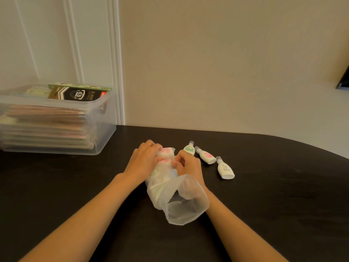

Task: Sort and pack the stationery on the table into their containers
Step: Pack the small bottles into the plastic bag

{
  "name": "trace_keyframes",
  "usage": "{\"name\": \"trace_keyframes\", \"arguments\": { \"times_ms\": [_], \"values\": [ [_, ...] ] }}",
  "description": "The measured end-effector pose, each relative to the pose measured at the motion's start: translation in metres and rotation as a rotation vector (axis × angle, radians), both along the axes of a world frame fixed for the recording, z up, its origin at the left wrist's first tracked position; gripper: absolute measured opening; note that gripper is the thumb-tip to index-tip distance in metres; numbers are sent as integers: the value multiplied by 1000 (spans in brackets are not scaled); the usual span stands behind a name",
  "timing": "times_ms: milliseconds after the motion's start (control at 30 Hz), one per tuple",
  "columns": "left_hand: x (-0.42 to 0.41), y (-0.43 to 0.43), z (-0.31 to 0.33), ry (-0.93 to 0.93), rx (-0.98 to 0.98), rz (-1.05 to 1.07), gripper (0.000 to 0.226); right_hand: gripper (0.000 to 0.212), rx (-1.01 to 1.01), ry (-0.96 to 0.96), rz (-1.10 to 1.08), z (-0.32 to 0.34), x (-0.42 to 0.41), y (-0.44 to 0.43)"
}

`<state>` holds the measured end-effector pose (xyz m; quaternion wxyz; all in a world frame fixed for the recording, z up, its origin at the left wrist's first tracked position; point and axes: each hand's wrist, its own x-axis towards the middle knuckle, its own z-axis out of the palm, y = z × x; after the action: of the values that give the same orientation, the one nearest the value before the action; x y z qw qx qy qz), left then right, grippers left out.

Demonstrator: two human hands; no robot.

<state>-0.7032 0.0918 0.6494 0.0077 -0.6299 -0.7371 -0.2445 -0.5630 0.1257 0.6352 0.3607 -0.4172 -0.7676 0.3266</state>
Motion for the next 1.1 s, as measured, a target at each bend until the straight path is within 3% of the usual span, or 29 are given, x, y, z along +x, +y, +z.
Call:
{"name": "trace_keyframes", "arguments": {
  "times_ms": [167,300,367,467,500,633,700,833,933,1100],
  "values": [
    [-3,1,-4,-126,-99,65,51,20,-36,-20,39,0,6,2],
    [-3,7,5,-309,-116,116,31,13,-26,-46,79,2,8,8],
    [-5,10,3,-313,-102,145,23,17,-56,67,55,2,6,8],
    [-9,16,-3,-366,-35,189,20,11,9,255,-151,6,7,13],
    [-11,18,-4,-391,-3,202,20,12,76,161,-225,8,7,19],
    [-16,26,-8,-399,60,231,19,56,106,-687,-152,6,3,61],
    [-17,27,-9,-387,56,241,26,54,111,-771,-125,0,-2,67],
    [-10,18,-3,-333,147,225,46,36,274,-636,-218,-8,-3,61],
    [6,-5,6,-360,233,91,46,33,192,-496,-262,-6,2,55],
    [37,-45,12,-192,80,-74,62,6,-146,160,-285,1,31,28]
  ]
}}
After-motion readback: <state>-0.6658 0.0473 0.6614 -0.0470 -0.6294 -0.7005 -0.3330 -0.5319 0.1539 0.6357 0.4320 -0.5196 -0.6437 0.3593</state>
